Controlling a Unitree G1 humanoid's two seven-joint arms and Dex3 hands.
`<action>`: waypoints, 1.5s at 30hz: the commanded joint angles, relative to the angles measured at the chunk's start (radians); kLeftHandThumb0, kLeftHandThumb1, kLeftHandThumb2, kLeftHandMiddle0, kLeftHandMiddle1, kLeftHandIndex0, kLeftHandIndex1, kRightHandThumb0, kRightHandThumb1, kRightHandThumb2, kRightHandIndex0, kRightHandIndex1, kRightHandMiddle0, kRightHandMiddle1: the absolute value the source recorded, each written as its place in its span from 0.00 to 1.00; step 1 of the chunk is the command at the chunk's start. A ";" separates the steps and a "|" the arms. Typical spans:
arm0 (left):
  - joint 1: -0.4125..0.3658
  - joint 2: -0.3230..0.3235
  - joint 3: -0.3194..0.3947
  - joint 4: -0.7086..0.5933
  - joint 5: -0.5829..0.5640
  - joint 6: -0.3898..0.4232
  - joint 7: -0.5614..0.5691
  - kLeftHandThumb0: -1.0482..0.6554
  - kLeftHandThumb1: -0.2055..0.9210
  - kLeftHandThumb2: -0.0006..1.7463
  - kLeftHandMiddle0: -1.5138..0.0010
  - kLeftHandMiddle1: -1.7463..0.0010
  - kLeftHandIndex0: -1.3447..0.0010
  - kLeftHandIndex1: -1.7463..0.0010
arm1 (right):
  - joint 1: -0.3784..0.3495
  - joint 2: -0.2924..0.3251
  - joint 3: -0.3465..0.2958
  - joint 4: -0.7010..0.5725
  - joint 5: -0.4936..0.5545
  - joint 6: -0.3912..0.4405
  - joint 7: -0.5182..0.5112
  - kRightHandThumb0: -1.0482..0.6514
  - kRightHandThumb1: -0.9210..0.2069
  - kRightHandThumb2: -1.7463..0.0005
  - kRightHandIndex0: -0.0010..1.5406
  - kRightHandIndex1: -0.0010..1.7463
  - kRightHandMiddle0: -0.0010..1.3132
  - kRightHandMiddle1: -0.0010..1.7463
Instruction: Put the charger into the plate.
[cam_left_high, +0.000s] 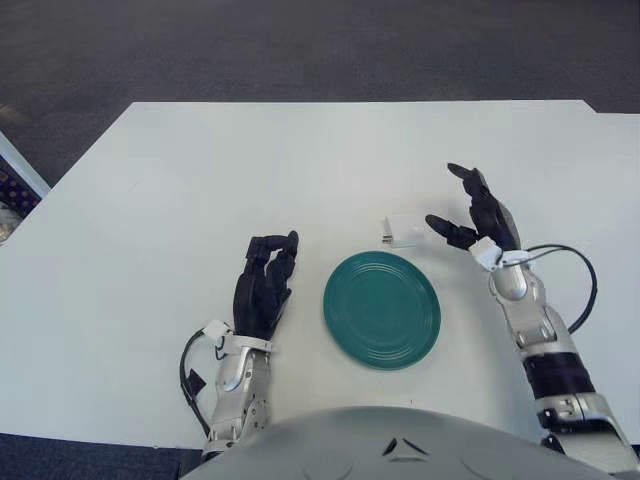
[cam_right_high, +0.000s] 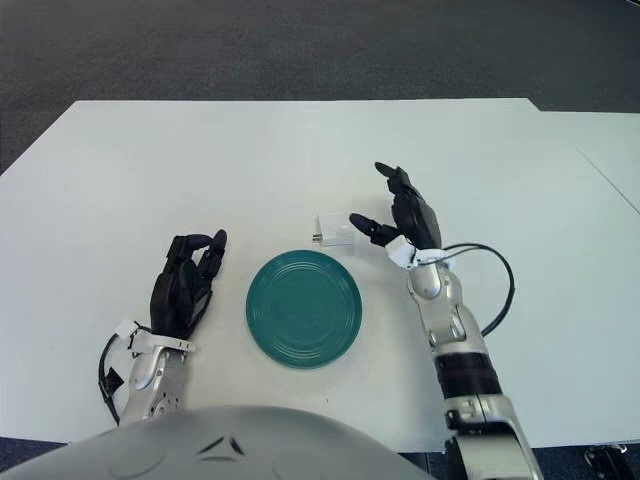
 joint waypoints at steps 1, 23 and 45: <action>0.024 -0.057 -0.008 0.031 -0.006 0.026 0.009 0.07 1.00 0.31 0.77 0.98 0.87 0.00 | -0.014 -0.030 0.038 0.018 -0.059 -0.011 -0.010 0.14 0.00 0.78 0.14 0.00 0.00 0.35; 0.023 -0.032 -0.025 0.045 0.040 -0.019 -0.049 0.02 1.00 0.41 0.86 0.99 1.00 0.10 | -0.058 -0.091 0.167 0.015 -0.186 0.039 0.086 0.14 0.00 0.74 0.10 0.00 0.00 0.32; 0.048 -0.027 -0.014 -0.001 0.022 0.009 -0.056 0.03 1.00 0.36 0.95 1.00 1.00 0.49 | -0.089 -0.142 0.226 0.077 -0.200 0.033 0.150 0.16 0.00 0.72 0.11 0.00 0.00 0.26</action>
